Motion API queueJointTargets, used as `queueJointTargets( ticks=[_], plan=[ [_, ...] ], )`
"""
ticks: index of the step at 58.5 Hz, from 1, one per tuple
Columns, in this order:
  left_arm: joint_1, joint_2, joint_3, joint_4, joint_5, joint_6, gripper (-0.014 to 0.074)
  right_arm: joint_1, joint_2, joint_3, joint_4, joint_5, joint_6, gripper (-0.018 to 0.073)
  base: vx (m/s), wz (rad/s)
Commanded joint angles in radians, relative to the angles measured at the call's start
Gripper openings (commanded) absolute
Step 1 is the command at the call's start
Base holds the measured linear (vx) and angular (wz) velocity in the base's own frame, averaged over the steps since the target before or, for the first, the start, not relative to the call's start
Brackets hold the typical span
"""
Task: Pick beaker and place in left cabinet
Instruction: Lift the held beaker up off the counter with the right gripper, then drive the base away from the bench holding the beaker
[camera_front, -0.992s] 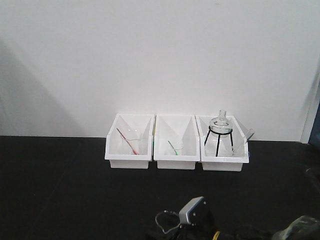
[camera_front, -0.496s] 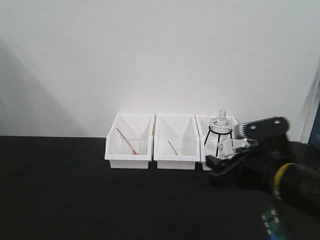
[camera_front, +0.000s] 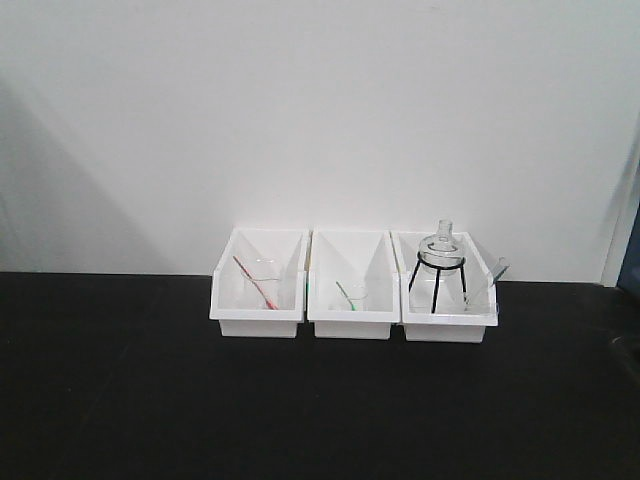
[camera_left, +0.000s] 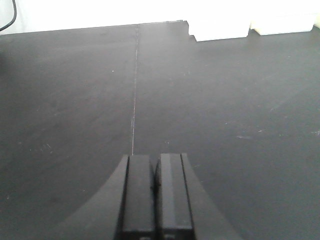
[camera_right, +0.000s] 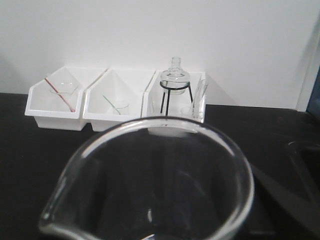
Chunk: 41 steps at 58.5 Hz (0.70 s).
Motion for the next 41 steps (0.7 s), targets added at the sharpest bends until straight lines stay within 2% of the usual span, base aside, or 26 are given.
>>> queueJointTargets(
  ticks=[1,14,41],
  plan=[
    [0.001,-0.011,-0.012,0.0,-0.075,-0.004,0.0004,-0.003,-0.078,-0.003,-0.023,-0.042,-0.009,-0.0003,0.0,0.0],
    [0.001,-0.011,-0.012,0.0,-0.075,-0.004,0.0004,-0.003,-0.17,0.002,-0.023,-0.042,-0.009,-0.0003,0.0,0.0],
    [0.001,-0.011,-0.012,0.0,-0.075,-0.004,0.0004,-0.003,-0.173,0.002,-0.02,-0.042,-0.009,-0.0003,-0.01,0.04]
  ],
)
